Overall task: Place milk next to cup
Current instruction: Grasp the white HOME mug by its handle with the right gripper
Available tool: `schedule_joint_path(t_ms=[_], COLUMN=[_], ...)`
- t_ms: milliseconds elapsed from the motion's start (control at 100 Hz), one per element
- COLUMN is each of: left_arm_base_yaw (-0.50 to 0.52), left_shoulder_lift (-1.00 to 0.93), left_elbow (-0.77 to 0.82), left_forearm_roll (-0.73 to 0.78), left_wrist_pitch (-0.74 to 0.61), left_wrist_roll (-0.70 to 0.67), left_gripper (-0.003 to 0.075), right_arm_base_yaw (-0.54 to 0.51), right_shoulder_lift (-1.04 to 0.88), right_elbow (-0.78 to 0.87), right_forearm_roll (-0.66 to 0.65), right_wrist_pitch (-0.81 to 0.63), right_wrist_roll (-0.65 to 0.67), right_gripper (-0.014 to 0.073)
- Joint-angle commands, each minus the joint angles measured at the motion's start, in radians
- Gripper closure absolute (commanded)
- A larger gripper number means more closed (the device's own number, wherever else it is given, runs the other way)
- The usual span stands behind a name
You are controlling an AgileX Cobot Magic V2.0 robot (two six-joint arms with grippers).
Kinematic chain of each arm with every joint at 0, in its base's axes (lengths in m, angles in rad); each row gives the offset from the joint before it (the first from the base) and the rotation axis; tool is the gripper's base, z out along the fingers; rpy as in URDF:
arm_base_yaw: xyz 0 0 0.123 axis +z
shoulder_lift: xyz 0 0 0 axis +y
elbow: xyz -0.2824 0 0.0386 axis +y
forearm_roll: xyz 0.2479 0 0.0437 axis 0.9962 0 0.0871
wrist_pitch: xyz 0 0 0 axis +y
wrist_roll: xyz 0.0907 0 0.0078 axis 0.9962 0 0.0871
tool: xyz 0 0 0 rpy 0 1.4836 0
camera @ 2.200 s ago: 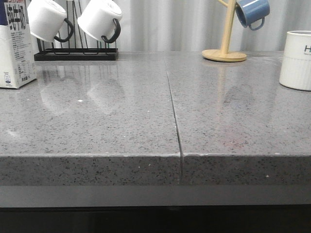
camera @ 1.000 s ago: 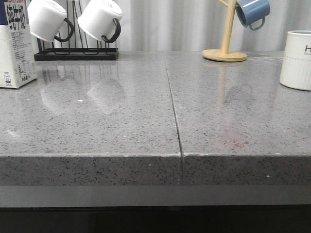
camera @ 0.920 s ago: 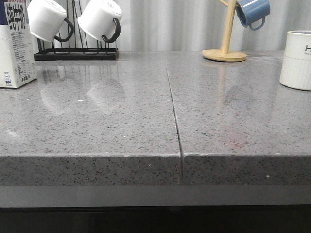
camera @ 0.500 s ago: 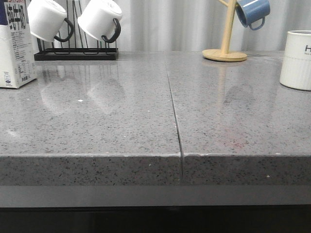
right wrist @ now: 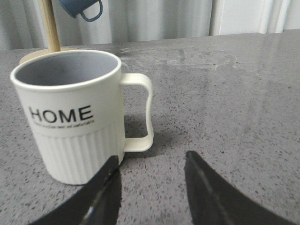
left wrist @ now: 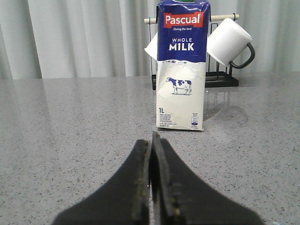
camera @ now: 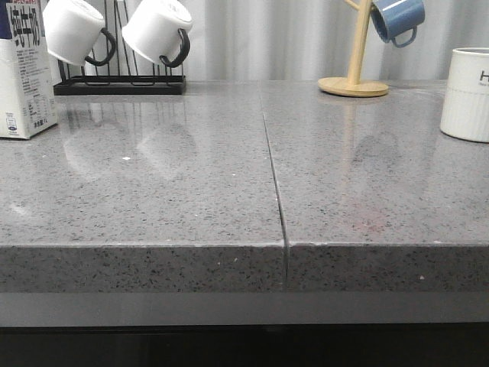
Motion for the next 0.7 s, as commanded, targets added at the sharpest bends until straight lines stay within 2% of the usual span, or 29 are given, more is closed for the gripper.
schedule_joint_path(t_ms=[0, 560, 630, 690], left_arm_base_yaw=[0.0, 0.0, 0.0, 0.0], left_shoulder_lift=[-0.03, -0.03, -0.03, -0.03], left_elbow=[0.043, 0.043, 0.043, 0.043], left_forearm_roll=[-0.01, -0.01, -0.01, -0.01], left_wrist_pitch=[-0.078, -0.078, -0.078, -0.078], left_wrist_roll=[-0.004, -0.004, -0.004, -0.004], left_gripper=[0.0741, 0.0741, 0.0741, 0.0741], right_arm_base_yaw=[-0.006, -0.007, -0.007, -0.007], right_shoulder_lift=[0.024, 0.325, 0.365, 0.391], right_elbow=[-0.057, -0.35, -0.395, -0.422], right_forearm_roll=[-0.004, 0.005, 0.004, 0.004], right_wrist_pitch=[-0.105, -0.097, -0.091, -0.086], right_wrist_roll=[-0.01, -0.01, -0.01, -0.01], right_gripper=[0.0249, 0.0257, 0.0315, 0.0418])
